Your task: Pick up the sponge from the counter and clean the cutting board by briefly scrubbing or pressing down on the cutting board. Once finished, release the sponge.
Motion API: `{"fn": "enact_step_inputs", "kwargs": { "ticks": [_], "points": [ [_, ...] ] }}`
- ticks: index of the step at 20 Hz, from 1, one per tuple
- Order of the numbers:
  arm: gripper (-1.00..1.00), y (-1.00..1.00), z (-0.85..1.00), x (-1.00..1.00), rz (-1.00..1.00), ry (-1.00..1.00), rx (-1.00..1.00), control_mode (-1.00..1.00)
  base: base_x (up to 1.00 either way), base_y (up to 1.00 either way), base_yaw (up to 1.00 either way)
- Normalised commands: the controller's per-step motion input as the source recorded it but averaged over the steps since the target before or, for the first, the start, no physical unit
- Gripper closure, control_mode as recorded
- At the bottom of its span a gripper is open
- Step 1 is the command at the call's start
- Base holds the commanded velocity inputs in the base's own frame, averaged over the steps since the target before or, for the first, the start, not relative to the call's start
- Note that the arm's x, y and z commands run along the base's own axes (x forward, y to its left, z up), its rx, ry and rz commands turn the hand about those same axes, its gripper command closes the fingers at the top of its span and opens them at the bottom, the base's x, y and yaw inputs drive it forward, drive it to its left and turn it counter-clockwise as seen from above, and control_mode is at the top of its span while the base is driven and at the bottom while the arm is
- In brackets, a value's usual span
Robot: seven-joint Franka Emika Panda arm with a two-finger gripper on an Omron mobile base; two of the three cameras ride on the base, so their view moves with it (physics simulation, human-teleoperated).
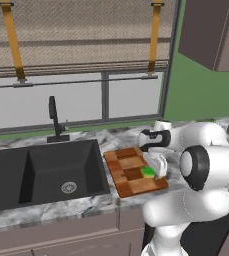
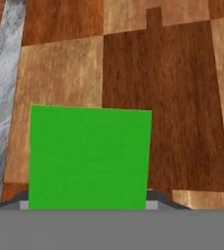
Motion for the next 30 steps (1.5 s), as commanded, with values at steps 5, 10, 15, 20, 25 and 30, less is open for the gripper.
{"fn": "enact_step_inputs", "kwargs": {
  "ticks": [5,10,15,20,25,30],
  "points": [
    [1.0,0.12,-0.09,0.76,0.08,0.0,0.04,-1.0,0.0,0.0,0.0],
    [1.0,0.27,-0.06,0.78,0.04,0.0,0.0,-1.0,0.0,0.0,0.0],
    [1.0,0.27,-0.05,0.76,0.03,0.0,0.0,-1.0,0.0,0.0,0.0],
    [1.0,0.23,-0.12,0.71,0.04,0.0,0.0,-1.0,0.0,0.0,0.0],
    [1.0,0.31,-0.22,0.46,0.04,0.0,0.0,-1.0,0.0,0.0,0.0],
    [1.0,0.61,-0.33,0.01,0.06,0.0,0.0,-1.0,0.0,0.0,0.0]
  ]
}}
